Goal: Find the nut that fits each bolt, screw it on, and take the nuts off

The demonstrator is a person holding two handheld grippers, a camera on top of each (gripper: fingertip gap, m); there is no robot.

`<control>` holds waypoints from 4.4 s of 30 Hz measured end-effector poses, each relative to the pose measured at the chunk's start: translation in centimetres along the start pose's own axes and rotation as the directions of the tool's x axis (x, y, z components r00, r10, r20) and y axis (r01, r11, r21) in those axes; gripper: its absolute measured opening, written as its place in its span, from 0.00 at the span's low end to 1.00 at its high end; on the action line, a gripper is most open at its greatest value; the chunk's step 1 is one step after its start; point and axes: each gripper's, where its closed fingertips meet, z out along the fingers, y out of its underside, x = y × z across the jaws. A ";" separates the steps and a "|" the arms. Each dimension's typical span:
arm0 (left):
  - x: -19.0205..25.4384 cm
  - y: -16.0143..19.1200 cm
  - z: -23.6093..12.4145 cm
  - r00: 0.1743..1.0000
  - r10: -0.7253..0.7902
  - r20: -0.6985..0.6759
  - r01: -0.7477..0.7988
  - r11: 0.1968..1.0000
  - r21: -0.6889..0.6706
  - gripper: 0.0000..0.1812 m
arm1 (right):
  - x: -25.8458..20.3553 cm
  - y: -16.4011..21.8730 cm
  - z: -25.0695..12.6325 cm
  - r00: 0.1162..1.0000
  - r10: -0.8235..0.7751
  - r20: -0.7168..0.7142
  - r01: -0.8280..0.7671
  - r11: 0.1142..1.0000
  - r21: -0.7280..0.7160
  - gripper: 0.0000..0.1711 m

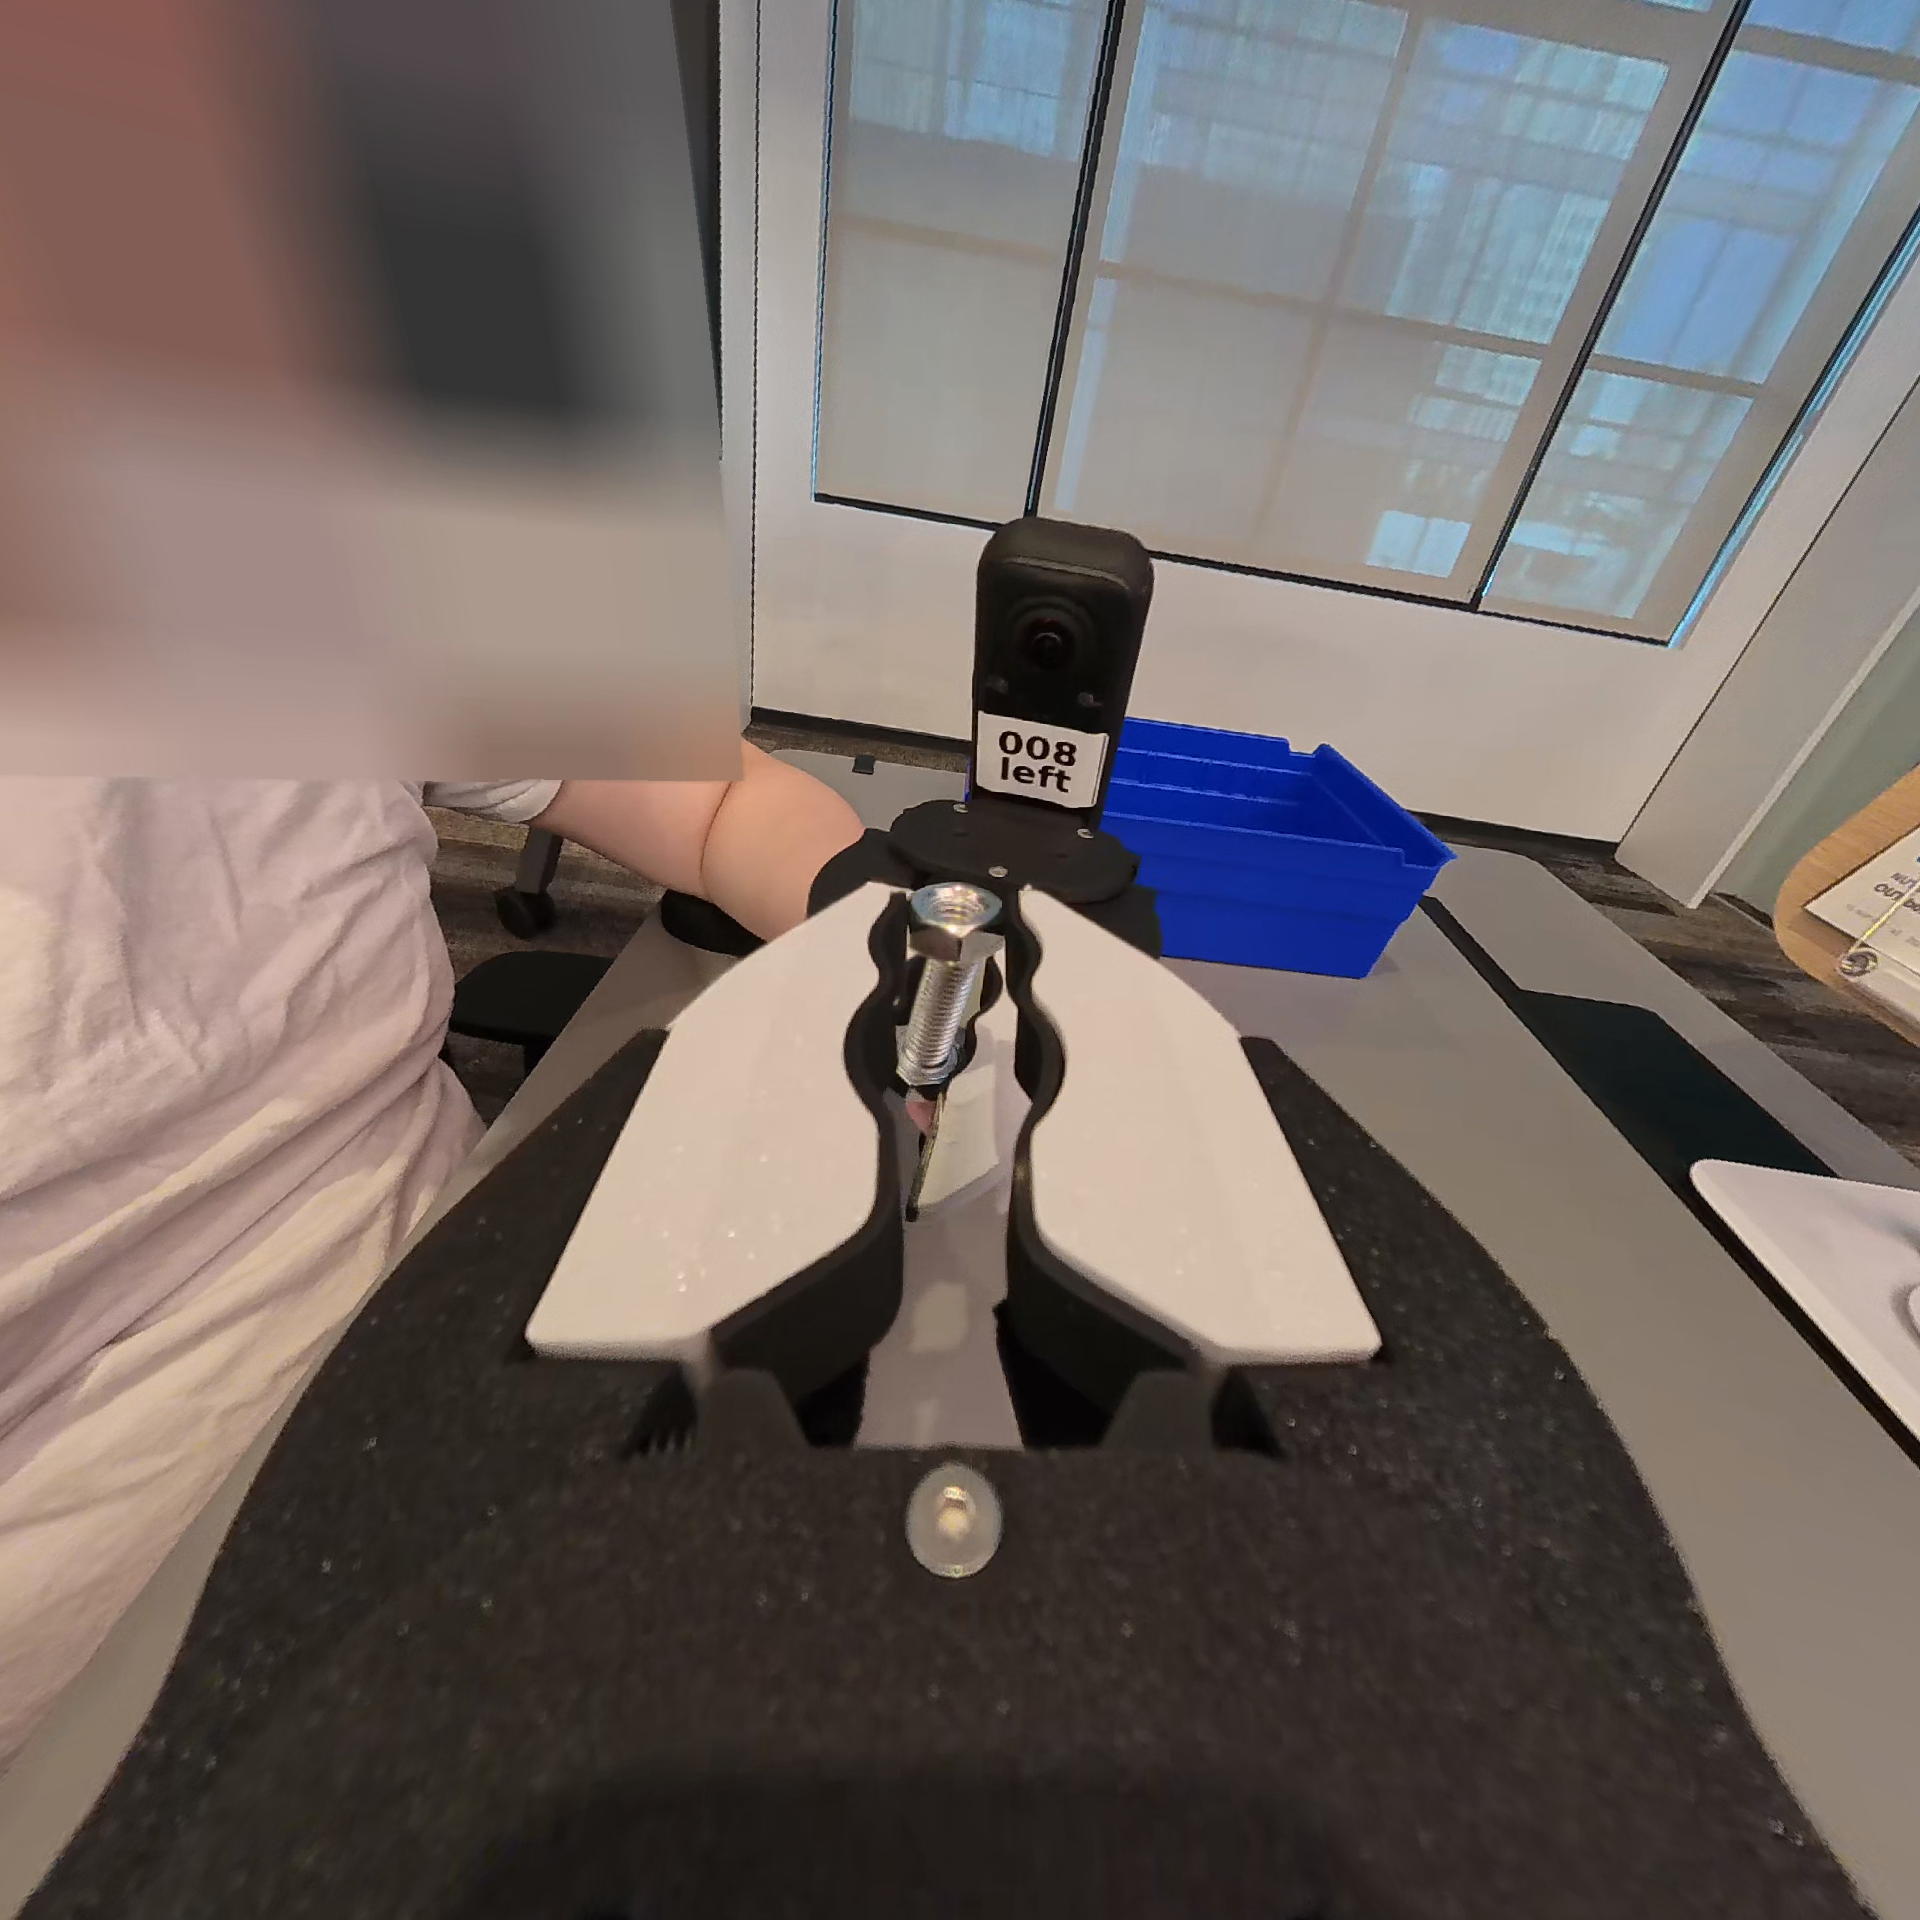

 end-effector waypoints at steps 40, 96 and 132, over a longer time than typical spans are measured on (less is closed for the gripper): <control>1.2 1.2 0.3 0.993 0.093 -0.068 -0.100 0.990 -0.096 0.07 | -1.5 1.4 -0.1 0.996 0.068 0.063 -0.049 0.960 -0.276 0.10; -1.4 0.9 -0.2 0.997 0.038 0.065 -0.032 0.996 -0.085 0.07 | 0.2 0.3 -1.3 0.993 0.008 -0.116 -0.032 0.978 -0.204 0.18; -0.6 0.1 -0.1 0.994 0.089 0.068 -0.084 0.994 -0.069 0.07 | 0.3 0.4 0.5 0.990 0.116 -0.076 -0.128 0.973 -0.193 0.10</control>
